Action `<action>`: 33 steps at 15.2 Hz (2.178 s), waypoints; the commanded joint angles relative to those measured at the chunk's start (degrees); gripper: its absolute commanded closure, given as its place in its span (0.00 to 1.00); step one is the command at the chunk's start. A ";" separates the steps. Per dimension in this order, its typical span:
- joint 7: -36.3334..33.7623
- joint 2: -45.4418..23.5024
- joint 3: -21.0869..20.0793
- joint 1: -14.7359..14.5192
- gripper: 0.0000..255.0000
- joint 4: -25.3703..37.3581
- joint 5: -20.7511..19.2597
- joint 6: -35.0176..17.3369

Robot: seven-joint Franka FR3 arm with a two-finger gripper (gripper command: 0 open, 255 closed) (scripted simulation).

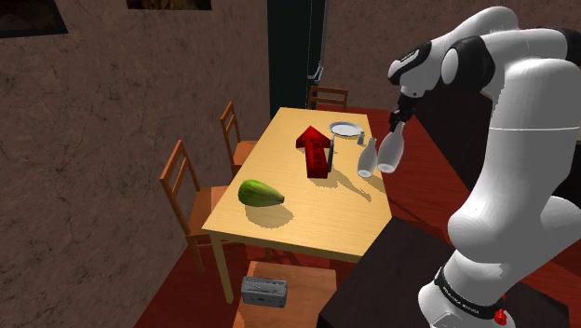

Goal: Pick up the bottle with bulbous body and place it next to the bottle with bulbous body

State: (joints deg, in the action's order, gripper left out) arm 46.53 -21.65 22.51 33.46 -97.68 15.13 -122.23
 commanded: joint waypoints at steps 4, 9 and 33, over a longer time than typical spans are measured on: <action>0.88 -1.46 -0.43 0.22 1.00 -1.85 1.01 -3.22; 1.79 -3.23 -0.98 0.53 1.00 -3.26 2.14 -6.24; 6.70 -14.54 -5.10 3.24 1.00 -5.40 8.42 -19.10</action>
State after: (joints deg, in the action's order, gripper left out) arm 52.94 -35.59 17.62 36.46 -103.25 23.26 -140.87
